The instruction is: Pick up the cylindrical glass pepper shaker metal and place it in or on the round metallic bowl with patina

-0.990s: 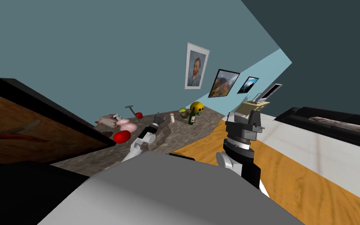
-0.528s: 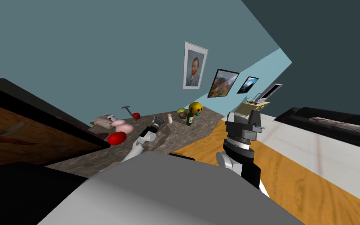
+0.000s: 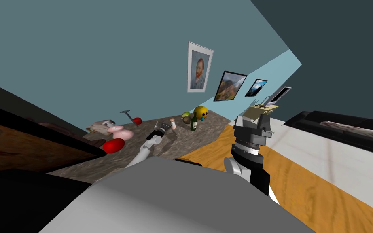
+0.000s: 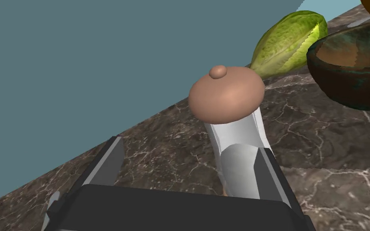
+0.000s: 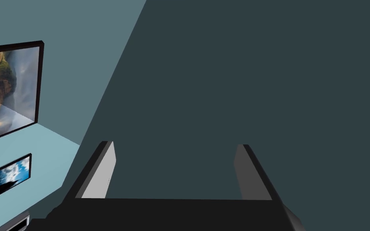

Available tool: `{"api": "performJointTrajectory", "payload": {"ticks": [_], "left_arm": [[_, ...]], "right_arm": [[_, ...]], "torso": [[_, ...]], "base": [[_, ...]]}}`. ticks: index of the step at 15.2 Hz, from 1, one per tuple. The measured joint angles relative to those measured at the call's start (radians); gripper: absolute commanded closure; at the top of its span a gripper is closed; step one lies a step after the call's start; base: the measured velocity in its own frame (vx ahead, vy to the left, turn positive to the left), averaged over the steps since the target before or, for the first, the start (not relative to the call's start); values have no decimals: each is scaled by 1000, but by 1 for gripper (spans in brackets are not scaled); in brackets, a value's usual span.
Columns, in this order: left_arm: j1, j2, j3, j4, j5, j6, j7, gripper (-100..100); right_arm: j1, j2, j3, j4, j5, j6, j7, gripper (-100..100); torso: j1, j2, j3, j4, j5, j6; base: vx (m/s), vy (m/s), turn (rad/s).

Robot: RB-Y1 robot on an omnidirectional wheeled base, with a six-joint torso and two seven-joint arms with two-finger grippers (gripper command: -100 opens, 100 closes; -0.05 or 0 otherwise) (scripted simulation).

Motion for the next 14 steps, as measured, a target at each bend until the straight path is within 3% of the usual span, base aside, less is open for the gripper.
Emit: {"api": "performJointTrajectory", "payload": {"ticks": [8, 14], "left_arm": [[-52, -16, 10, 120, 128, 51, 111, -100], [-97, -7, 47, 186, 139, 44, 119, -100]], "right_arm": [[0, 0, 0, 0, 0, 0, 0, 0], [0, 0, 0, 0, 0, 0, 0, 0]], "torso": [[1, 0, 0, 0, 0, 0], [6, 5, 3, 1, 1, 0]], "base": [[48, -52, -7], [-17, 4, -154]]}}
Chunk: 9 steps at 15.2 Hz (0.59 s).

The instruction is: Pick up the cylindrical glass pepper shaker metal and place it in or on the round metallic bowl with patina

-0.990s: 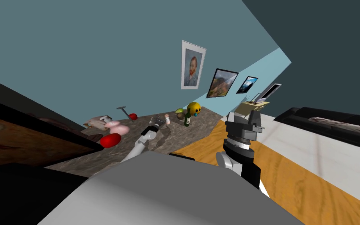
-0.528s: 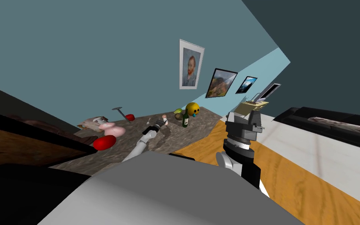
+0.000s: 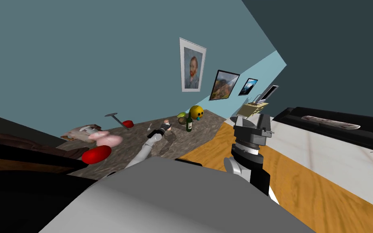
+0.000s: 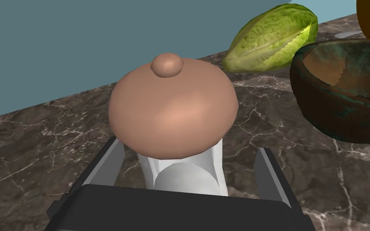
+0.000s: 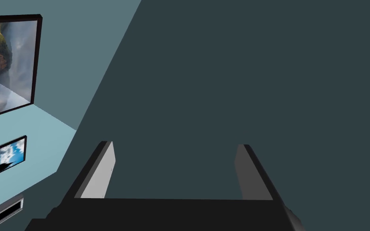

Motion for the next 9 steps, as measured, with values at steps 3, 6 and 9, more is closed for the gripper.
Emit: {"api": "performJointTrajectory", "payload": {"ticks": [3, 6, 9], "left_arm": [[-2, 1, 2, 2, 1, -1, 1, 100], [-2, 0, 2, 2, 1, -1, 2, 100], [28, -14, -15, -47, -10, 14, -4, 100]], "right_arm": [[0, 0, 0, 0, 0, 0, 0, 0], [0, 0, 0, 0, 0, 0, 0, 0], [0, 0, 0, 0, 0, 0, 0, 0]], "torso": [[-1, -1, 0, 0, 0, 0], [-1, -1, -1, -1, 0, -1], [-1, -1, -1, -1, 0, -4]], "base": [[-2, 1, 0], [4, 0, 62], [24, -9, 239]]}}
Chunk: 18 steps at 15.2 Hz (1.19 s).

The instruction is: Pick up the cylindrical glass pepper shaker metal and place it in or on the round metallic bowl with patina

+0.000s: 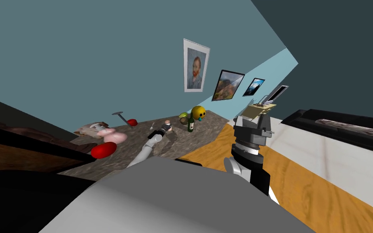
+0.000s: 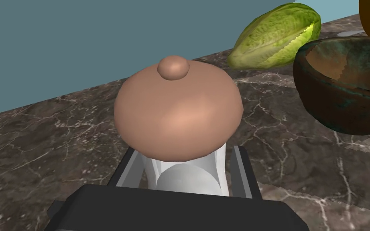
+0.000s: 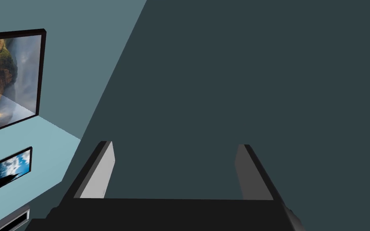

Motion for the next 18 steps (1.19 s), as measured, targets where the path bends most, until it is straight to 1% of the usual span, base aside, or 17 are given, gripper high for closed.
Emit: {"api": "performJointTrajectory", "payload": {"ticks": [1, 2, 3, 4, 5, 6, 7, 9, 11, 13, 15, 18], "left_arm": [[3, 0, -3, -5, -1, 2, -1, 100], [2, 12, 2, -13, 1, 7, 7, 100], [-8, 27, 16, -24, 1, 22, 20, 100], [-23, 48, 17, -23, 6, 23, 36, 100], [-35, 58, 26, -30, 4, 27, 51, 100], [-38, 56, 45, -52, -8, 44, 63, 100], [-47, 58, 58, -64, -16, 58, 75, 100], [-59, 88, 56, -66, -4, 55, 96, 100], [-76, 111, 74, -83, -4, 71, 125, 100], [-94, 147, 77, -83, 10, 73, 151, 100], [-107, 152, 97, -96, 2, 94, 169, 100], [-118, 176, 119, -115, 12, 132, 193, 100]], "right_arm": [[0, 0, 0, 0, 0, 0, 0, 0], [0, 0, 0, 0, 0, 0, 0, 0], [0, 0, 0, 0, 0, 0, 0, 0], [0, 0, 0, 0, 0, 0, 0, 0], [0, 0, 0, 0, 0, 0, 0, 0], [0, 0, 0, 0, 0, 0, 0, 0], [0, 0, 0, 0, 0, 0, 0, 0], [0, 0, 0, 0, 0, 0, 0, 0], [0, 0, 0, 0, 0, 0, 0, 0], [0, 0, 0, 0, 0, 0, 0, 0], [0, 0, 0, 0, 0, 0, 0, 0], [0, 0, 0, 0, 0, 0, 0, 0]], "torso": [[0, 0, 0, 0, 0, 1], [-2, -1, 0, 1, -1, 1], [-6, -4, -1, 1, -2, 1], [-10, -5, -2, 0, -3, 2], [-13, -6, -2, 1, -3, 2], [-14, -5, -2, 1, -4, 2], [-13, -4, -2, 1, -3, 3], [-9, -3, -1, 1, -3, 2], [-9, -2, 0, 1, -3, 2], [-11, -3, -1, 1, -2, 2], [-12, -4, -1, 1, -2, 3], [-12, -5, -2, 0, -2, 4]], "base": [[33, -72, 54], [85, -141, 92], [103, -180, 117], [84, -188, 100], [68, -169, 63], [56, -149, 57], [43, -107, 30], [44, -97, 55], [43, -118, 66], [64, -165, 70], [63, -129, 28], [81, -165, 51]]}}
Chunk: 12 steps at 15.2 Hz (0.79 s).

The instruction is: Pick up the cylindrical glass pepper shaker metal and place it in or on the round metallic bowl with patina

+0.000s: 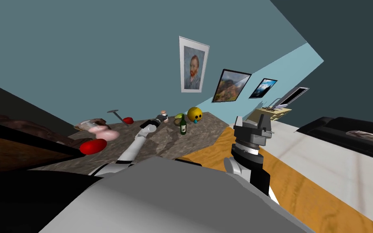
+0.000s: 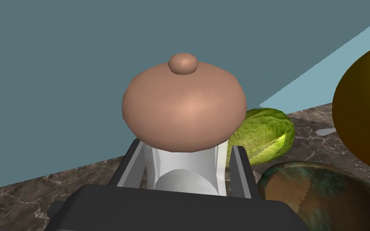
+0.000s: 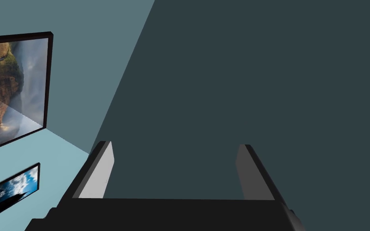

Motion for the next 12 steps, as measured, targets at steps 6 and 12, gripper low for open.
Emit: {"api": "performJointTrajectory", "payload": {"ticks": [6, 12], "left_arm": [[1, 23, 33, -24, 30, 85, 12, 100], [20, 31, 51, -35, 65, 169, -8, 100]], "right_arm": [[0, 0, 0, 0, 0, 0, 0, 0], [0, 0, 0, 0, 0, 0, 0, 0]], "torso": [[0, -1, -1, -1, 0, 2], [0, -2, -1, -1, 0, 2]], "base": [[85, -161, 25], [80, -155, 18]]}}
